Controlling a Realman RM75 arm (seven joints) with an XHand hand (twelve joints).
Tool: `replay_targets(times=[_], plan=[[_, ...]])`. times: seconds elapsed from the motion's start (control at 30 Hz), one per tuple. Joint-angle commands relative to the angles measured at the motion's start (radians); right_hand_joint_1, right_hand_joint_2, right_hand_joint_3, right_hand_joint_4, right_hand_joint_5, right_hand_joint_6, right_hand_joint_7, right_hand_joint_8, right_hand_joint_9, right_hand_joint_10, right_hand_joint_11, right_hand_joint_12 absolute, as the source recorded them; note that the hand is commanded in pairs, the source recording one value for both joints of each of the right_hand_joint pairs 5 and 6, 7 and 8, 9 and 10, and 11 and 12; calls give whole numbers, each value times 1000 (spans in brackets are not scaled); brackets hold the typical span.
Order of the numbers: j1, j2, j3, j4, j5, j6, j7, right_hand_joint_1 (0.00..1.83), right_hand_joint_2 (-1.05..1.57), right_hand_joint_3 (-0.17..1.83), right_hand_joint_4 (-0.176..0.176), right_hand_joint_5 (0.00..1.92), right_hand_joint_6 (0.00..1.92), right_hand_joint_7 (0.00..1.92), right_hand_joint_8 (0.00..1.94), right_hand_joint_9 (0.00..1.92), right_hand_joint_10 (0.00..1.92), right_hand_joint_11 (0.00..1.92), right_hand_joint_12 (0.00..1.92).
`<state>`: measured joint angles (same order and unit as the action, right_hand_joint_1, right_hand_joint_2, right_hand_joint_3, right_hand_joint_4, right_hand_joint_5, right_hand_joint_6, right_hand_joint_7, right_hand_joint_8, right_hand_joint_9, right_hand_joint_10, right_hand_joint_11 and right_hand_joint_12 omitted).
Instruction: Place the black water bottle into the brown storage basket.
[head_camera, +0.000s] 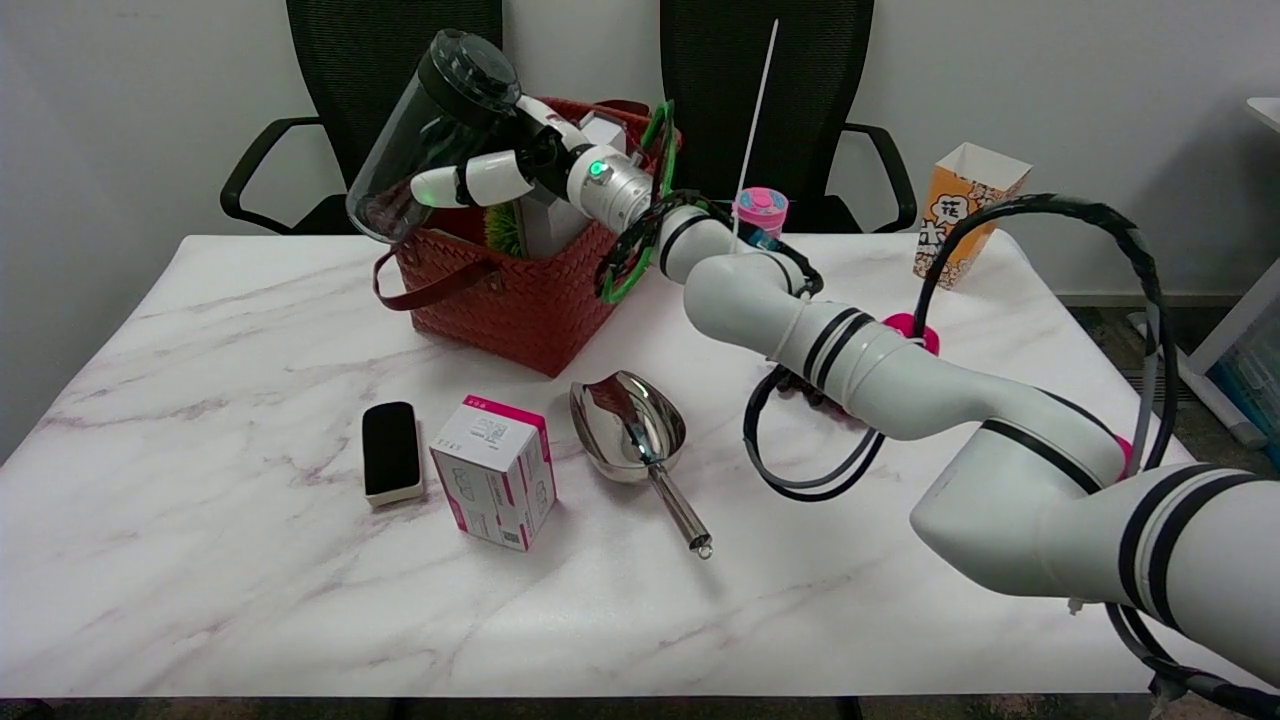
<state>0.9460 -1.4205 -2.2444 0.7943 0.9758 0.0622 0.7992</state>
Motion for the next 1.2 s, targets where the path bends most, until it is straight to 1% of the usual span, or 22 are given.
replay_targets(times=[0.03, 0.47, 0.67, 0.93, 1.2], plan=[[32, -34, -2, -41, -22, 16, 1, 1171, 924, 697, 0, 807, 807, 969, 969, 740, 740, 586, 586], [71, -37, 8, -63, -28, 61, -8, 1162, 937, 685, 0, 816, 816, 976, 976, 729, 729, 592, 592], [102, -60, 10, -136, -121, 85, -6, 1154, 966, 678, 0, 831, 831, 990, 990, 733, 733, 607, 607], [125, -73, 14, -232, -141, 99, -8, 1151, 971, 679, 0, 836, 836, 993, 993, 728, 728, 604, 604], [136, -79, 31, -287, -240, 117, -9, 1140, 992, 694, 0, 858, 858, 1004, 1004, 711, 711, 606, 606]])
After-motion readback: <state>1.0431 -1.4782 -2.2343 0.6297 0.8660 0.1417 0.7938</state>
